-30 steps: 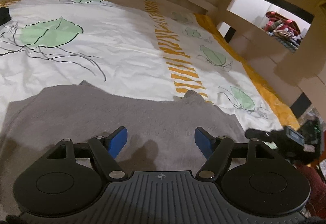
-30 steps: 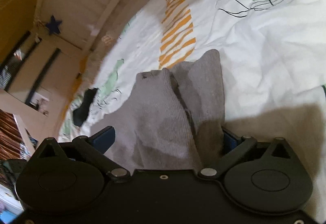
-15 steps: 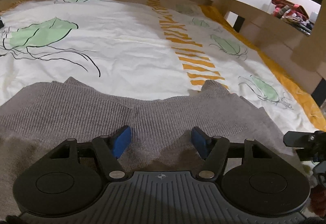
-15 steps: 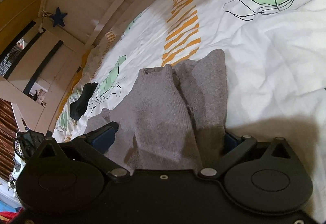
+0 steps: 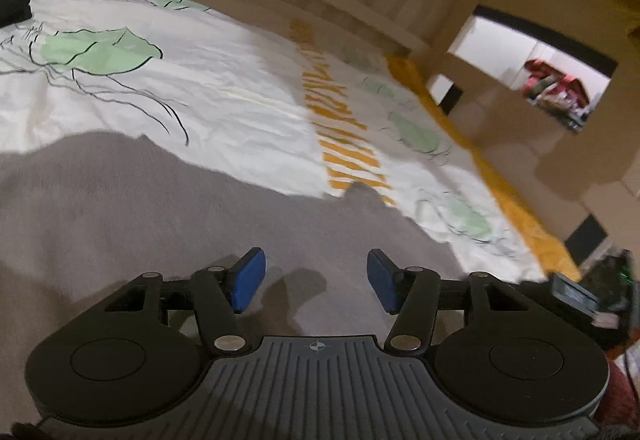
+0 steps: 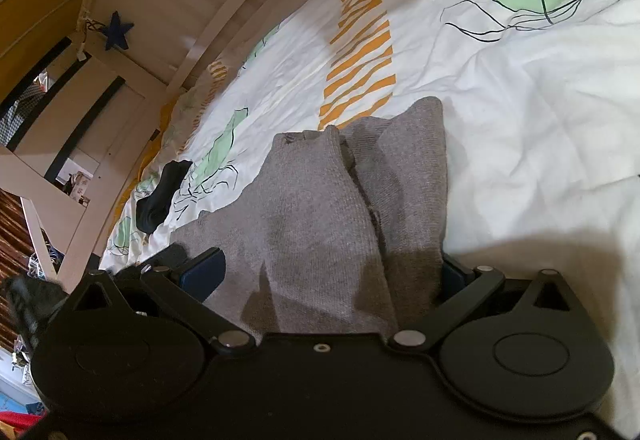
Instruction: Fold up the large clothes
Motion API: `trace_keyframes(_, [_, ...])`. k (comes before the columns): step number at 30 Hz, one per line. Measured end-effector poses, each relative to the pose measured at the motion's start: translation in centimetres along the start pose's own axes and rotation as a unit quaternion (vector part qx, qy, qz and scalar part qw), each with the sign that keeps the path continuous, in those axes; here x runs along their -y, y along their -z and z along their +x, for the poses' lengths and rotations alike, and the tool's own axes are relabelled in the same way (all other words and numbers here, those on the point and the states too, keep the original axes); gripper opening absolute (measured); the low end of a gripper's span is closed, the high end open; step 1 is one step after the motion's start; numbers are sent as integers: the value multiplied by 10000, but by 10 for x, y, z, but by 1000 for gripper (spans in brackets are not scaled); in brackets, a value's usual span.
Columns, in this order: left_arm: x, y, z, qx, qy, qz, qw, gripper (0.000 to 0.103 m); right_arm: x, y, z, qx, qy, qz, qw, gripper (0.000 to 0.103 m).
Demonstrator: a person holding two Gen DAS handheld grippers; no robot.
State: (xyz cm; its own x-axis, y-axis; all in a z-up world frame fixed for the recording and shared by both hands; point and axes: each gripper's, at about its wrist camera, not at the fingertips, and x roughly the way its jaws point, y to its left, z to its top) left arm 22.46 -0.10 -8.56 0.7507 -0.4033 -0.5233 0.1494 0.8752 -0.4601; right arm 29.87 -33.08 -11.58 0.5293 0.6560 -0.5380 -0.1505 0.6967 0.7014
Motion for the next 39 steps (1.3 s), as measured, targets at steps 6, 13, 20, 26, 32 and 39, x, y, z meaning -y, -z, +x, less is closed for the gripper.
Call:
trace_keyframes(6, [-7,24,12,-5,-131,-304,9995,51,0,0,0,2,17,-2,10000,103])
trace_keyframes(13, [-15,26,13,98,-108,-449,9989,44,0,-1,-2,-72,1,42,10000,103])
trace_keyframes(20, [-21,28,12,100,-42,-566,9983,40,-2,2,-4,-287,329,6,9990,44])
trace_keyframes(26, [-25,29,11,108,63,-666,9977,40,-29,-4,-19,-170,65,39,9998,38])
trace_keyframes(32, [-30,24,3,-66,213,-741,9970,40,-79,-19,-26,-231,-169,-142,9995,38])
trace_keyframes(39, [-45,32,-28,-336,464,-797,9952,39,-130,-26,-7,-404,-404,-134,9983,38])
